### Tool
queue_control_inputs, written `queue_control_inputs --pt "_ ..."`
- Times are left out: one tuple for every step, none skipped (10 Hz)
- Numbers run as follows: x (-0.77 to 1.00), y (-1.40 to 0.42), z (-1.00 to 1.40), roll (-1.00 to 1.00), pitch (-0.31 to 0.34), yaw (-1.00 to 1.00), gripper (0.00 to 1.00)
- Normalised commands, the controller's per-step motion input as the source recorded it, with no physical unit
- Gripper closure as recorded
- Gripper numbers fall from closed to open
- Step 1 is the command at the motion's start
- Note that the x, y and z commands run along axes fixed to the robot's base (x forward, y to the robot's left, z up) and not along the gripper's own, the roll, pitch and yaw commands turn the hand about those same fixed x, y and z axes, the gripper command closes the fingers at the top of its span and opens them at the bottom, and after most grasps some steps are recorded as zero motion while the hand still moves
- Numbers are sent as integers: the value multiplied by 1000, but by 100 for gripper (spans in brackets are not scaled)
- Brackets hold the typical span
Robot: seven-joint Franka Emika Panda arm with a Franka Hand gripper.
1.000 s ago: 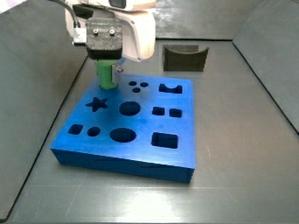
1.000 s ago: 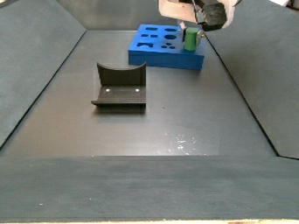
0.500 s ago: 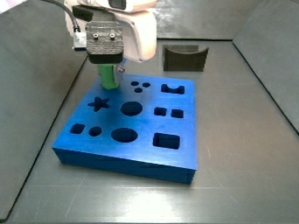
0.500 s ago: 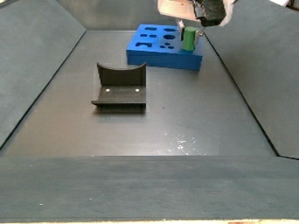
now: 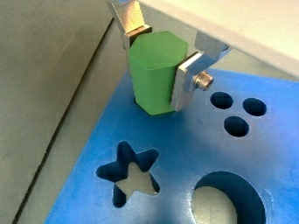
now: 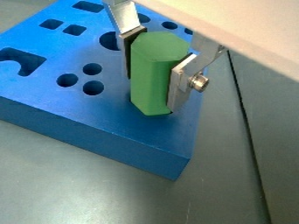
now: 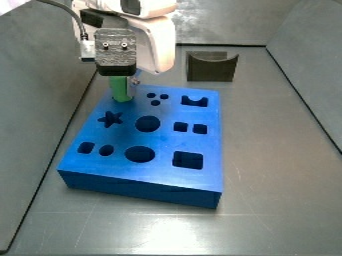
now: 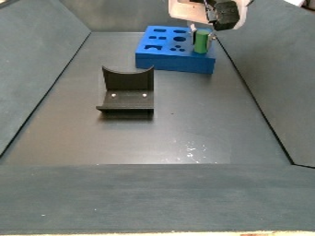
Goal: Pick up the hexagon object. Move up. Place the hexagon object on the fixture. Regrasp the hexagon object. Move to above the board. Insert the hexagon object.
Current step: Insert the hexagon object.
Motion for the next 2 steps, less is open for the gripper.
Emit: queue_control_inputs --pt "43 0 -229 -20 -191 0 100" --pt "54 -231 -369 0 -411 3 100"
